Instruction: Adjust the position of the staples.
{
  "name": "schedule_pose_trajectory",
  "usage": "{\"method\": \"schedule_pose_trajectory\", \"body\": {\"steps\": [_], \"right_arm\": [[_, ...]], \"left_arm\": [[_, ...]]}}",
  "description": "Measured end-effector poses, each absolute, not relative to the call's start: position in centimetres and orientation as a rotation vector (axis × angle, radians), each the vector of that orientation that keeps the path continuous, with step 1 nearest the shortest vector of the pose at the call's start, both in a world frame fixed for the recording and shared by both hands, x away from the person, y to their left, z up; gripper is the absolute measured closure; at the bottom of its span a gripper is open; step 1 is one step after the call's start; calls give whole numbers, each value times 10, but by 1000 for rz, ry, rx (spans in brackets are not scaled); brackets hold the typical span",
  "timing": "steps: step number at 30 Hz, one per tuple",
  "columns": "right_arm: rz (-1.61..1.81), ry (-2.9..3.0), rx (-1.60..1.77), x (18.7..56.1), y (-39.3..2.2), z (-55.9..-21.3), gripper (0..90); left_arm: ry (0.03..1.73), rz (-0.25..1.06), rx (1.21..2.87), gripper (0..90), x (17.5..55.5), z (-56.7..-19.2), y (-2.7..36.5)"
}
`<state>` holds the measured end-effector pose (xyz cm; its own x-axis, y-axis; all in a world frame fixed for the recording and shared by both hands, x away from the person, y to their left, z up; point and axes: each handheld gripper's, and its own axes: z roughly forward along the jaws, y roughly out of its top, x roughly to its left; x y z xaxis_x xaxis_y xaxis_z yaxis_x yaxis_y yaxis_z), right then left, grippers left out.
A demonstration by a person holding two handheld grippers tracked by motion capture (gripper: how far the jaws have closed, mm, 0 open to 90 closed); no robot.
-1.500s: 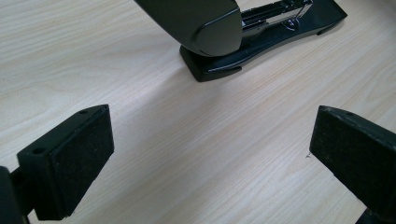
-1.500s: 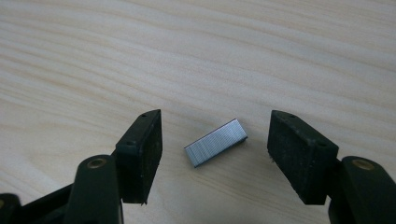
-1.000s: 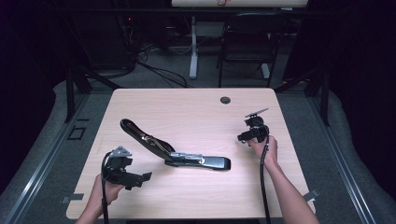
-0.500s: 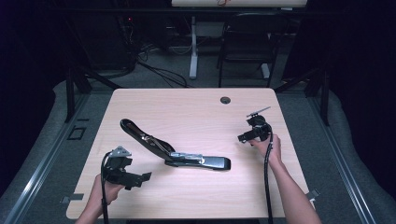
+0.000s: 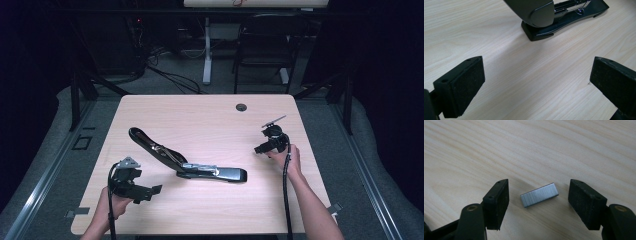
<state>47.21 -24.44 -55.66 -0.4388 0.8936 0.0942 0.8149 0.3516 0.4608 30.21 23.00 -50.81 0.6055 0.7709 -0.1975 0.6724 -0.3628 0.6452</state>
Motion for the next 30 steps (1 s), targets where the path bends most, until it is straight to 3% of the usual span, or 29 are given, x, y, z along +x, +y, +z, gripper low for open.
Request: {"method": "schedule_pose_trajectory", "body": {"steps": [7, 13, 30], "right_arm": [[660, 2419, 1542, 472, -245, -557, 397], [643, 2417, 1514, 471, -244, -556, 540], [652, 2433, 1465, 466, -237, -544, 544]], "left_arm": [[1133, 182, 2128, 0, 302, -508, 230], [1128, 180, 2135, 0, 302, -508, 230], [1124, 188, 2131, 0, 302, -507, 231]]}}
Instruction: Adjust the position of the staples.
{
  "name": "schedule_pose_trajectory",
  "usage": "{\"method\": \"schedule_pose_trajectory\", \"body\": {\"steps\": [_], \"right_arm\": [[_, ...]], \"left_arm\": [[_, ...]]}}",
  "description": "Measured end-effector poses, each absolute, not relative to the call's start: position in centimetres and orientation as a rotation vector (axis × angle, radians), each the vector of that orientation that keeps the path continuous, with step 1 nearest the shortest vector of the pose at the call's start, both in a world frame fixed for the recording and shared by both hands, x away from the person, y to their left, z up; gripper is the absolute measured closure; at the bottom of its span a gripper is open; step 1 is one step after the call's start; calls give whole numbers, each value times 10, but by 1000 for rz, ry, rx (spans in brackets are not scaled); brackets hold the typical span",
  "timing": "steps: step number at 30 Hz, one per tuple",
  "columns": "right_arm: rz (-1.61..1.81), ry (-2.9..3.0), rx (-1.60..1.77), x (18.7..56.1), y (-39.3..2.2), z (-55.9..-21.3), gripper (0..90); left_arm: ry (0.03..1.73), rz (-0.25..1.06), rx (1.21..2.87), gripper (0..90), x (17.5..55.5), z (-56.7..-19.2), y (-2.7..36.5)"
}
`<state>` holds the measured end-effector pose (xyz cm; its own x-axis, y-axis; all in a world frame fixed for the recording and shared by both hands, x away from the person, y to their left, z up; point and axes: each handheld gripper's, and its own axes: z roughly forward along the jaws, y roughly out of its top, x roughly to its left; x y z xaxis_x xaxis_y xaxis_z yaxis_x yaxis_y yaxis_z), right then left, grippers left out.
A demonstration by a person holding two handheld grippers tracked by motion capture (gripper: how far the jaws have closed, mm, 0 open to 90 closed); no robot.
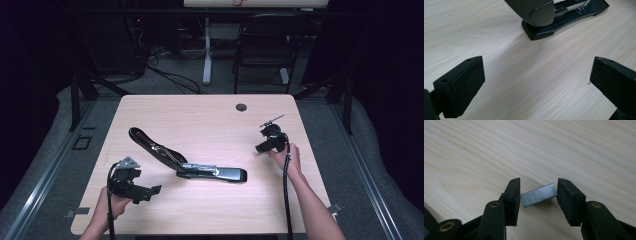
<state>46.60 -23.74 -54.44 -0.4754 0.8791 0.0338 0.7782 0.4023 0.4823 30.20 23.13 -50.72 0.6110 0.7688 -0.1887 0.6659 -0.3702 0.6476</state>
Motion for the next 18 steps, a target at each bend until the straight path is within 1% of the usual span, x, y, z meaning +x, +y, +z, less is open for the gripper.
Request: {"method": "schedule_pose_trajectory", "body": {"steps": [8, 13, 18], "right_arm": [[669, 2468, 1408, 458, -231, -536, 545], [683, 2494, 1358, 450, -226, -529, 545], [691, 2529, 1297, 438, -221, -520, 544]], "left_arm": [[1115, 189, 2137, 0, 304, -507, 232], [1157, 193, 2096, 0, 310, -507, 246], [1158, 200, 2105, 0, 311, -508, 245]]}}
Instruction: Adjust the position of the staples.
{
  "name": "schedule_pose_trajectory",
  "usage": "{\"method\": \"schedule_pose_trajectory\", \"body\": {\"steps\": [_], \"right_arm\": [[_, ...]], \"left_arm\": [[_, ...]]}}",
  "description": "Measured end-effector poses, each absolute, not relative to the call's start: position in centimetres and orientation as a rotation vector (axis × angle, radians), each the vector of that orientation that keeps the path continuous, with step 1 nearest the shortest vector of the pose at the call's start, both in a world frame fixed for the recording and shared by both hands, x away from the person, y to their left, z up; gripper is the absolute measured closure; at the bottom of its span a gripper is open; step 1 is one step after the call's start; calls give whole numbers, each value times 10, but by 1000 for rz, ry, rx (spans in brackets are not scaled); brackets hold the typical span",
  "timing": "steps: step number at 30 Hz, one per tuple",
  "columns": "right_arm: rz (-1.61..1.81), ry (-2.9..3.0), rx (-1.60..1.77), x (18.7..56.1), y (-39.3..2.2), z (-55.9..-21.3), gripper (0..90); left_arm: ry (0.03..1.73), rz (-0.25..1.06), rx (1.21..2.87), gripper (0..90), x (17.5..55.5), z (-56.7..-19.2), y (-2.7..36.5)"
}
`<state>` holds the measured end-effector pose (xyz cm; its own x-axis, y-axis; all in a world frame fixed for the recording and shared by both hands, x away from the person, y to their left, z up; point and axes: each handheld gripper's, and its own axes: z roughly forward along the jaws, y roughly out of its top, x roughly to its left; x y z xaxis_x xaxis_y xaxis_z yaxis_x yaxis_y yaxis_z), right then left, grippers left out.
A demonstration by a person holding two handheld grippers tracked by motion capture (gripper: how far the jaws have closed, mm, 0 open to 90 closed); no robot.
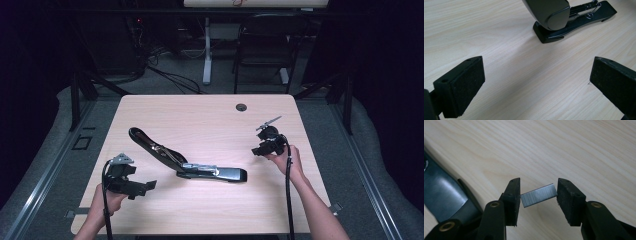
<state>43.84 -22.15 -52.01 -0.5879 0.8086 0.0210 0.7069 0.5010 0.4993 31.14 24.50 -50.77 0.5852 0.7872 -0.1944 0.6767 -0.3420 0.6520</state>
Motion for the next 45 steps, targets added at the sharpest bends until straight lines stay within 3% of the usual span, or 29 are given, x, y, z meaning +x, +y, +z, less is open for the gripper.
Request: {"method": "schedule_pose_trajectory", "body": {"steps": [15, 31, 45], "right_arm": [[728, 2588, 1093, 391, -207, -495, 544], [639, 2776, 881, 357, -201, -515, 544], [516, 2879, 730, 358, -202, -541, 544]], "left_arm": [[1147, 208, 2107, 0, 312, -507, 245], [1145, 211, 2111, 0, 312, -507, 243], [1150, 206, 2118, 0, 313, -509, 241]]}}
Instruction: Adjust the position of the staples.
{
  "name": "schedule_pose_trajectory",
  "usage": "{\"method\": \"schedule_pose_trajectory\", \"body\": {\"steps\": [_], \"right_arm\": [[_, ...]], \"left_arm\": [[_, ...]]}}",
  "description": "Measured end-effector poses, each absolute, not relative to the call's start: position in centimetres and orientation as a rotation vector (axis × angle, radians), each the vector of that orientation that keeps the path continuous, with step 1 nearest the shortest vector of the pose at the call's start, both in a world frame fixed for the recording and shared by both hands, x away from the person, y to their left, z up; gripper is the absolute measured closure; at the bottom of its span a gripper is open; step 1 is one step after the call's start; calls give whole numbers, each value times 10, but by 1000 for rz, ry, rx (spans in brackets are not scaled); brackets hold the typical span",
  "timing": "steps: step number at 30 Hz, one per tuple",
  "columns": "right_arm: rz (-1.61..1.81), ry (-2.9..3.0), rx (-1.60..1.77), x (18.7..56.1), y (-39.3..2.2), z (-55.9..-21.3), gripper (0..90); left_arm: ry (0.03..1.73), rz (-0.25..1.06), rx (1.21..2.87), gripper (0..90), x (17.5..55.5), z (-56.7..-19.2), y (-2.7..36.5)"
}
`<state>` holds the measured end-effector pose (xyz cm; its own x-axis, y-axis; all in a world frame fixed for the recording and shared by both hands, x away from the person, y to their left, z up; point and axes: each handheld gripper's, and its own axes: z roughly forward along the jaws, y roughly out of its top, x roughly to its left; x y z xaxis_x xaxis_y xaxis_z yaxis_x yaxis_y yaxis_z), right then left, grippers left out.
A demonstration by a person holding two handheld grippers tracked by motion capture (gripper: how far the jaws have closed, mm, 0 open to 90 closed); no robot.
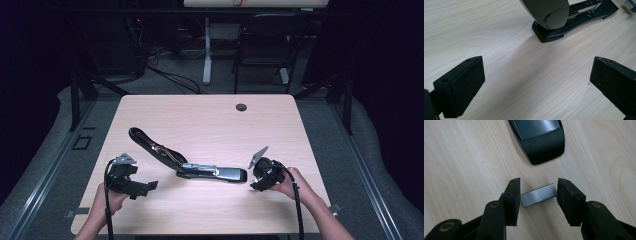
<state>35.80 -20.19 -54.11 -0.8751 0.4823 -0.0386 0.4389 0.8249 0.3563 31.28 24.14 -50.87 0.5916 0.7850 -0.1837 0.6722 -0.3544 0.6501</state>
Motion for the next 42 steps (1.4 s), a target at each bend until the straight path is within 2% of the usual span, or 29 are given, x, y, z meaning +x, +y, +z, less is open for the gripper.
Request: {"method": "schedule_pose_trajectory", "body": {"steps": [4, 8, 15, 18, 23, 30, 42], "right_arm": [[481, 2885, 739, 361, -204, -545, 535], [485, 2872, 783, 361, -203, -543, 405], [616, 2786, 1001, 364, -204, -527, 265], [589, 2740, 1120, 365, -205, -528, 248], [547, 2697, 1215, 367, -204, -530, 247], [488, 2702, 1236, 368, -199, -536, 318], [406, 2724, 1231, 369, -197, -542, 379]], "left_arm": [[1147, 205, 2123, 0, 313, -509, 241], [1143, 203, 2130, 0, 313, -509, 242], [1147, 203, 2131, 0, 313, -509, 242], [1148, 210, 2126, 0, 313, -509, 242], [1146, 205, 2132, 0, 313, -509, 242], [1148, 200, 2140, 0, 313, -509, 241], [1149, 202, 2148, 0, 313, -510, 240]]}}
